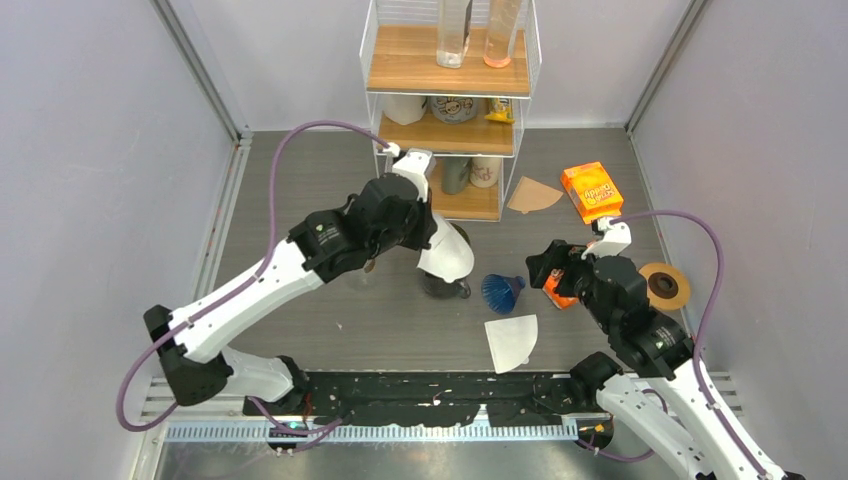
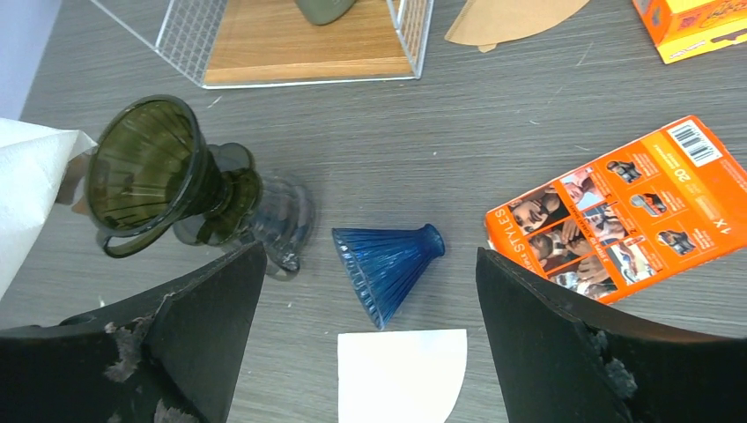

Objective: Place the coffee filter in the dripper

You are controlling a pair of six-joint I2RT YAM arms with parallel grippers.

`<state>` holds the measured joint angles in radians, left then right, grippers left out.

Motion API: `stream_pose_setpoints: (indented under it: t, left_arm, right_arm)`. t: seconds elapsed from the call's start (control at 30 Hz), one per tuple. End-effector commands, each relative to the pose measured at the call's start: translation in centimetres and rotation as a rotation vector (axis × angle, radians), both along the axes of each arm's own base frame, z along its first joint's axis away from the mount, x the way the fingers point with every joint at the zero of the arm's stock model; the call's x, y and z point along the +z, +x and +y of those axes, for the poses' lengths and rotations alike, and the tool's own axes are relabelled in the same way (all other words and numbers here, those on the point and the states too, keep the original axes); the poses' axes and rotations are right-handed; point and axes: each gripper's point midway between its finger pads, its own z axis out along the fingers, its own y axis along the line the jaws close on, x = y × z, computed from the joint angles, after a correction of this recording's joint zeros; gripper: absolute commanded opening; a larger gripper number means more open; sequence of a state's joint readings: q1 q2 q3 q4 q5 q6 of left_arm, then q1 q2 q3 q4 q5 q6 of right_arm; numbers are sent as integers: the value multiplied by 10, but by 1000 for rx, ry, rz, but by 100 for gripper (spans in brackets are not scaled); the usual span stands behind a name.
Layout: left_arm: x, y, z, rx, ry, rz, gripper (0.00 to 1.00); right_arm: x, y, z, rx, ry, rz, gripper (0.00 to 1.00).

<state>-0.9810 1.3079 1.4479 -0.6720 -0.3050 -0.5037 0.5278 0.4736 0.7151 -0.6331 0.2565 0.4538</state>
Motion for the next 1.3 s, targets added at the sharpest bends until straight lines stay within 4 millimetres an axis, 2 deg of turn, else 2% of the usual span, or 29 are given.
stream_pose_setpoints:
  t: [0.0, 0.17, 0.4, 0.67, 0.77, 0.9, 1.07, 1.27]
  left_arm:
    - [-6, 0, -14, -48, -38, 160, 0]
    - [-27, 8, -19, -44, -18, 284, 0]
    - [-54, 22, -12, 25, 1, 387, 0]
    - [-66, 32, -12, 37, 30, 402, 2]
    - [-68, 39, -5, 74, 64, 380, 11]
    - [-68, 41, -1, 78, 89, 365, 29]
    - [-65, 42, 0, 65, 90, 343, 42]
    - [-57, 43, 6, 73, 86, 303, 72]
  right_arm:
    - [8, 14, -8, -60, -25, -55, 95]
    - [4, 17, -10, -74, -48, -43, 95]
    - [-4, 21, -10, -79, -76, -15, 95]
    - [-10, 25, -6, -71, -89, 13, 95]
    - [-10, 26, -6, -73, -88, 14, 96]
    - [-9, 27, -6, -76, -92, 15, 96]
    - [-6, 28, -5, -76, -87, 12, 96]
    - [1, 31, -1, -66, -72, 3, 95]
